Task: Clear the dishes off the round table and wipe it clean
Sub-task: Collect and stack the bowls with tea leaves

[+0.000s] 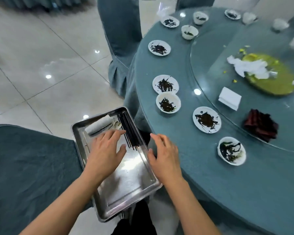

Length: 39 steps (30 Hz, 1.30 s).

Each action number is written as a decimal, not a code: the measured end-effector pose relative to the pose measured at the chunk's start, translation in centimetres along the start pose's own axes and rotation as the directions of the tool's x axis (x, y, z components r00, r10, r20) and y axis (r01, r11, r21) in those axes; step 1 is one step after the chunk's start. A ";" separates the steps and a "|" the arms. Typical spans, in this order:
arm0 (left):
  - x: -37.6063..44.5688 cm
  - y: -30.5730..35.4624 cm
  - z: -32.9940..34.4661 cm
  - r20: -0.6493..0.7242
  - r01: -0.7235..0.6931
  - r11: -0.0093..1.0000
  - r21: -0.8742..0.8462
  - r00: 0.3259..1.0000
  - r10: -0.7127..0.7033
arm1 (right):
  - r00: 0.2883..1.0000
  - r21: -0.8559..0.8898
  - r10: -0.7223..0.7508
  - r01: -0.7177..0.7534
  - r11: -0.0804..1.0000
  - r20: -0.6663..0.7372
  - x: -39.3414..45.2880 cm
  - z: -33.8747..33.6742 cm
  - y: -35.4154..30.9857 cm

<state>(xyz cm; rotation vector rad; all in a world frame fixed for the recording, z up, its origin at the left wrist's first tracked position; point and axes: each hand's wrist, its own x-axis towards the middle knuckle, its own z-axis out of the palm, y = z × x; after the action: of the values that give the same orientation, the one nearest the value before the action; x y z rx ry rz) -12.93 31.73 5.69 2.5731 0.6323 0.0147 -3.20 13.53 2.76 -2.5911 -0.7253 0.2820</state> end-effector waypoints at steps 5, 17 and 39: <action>-1.5 5.0 -0.1 0.041 -0.128 0.992 0.009 0.991 0.128 | 0.987 0.034 0.112 -0.109 0.993 -0.118 -4.0 -4.5 3.1; -2.5 16.7 8.1 0.202 -0.294 0.956 -0.017 0.935 0.291 | 0.935 0.049 0.306 -0.302 0.952 -0.177 -9.9 -10.8 16.6; 4.0 31.2 22.6 0.461 0.392 0.879 -0.270 0.854 -0.240 | 0.787 0.115 0.615 -0.608 0.786 -0.045 -16.1 -16.3 37.6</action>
<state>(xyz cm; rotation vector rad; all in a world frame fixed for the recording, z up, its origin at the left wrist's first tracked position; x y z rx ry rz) 6.97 -1.02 -0.26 2.0021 0.8010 -0.4782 4.93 -29.73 1.21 -2.6503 0.1906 0.3894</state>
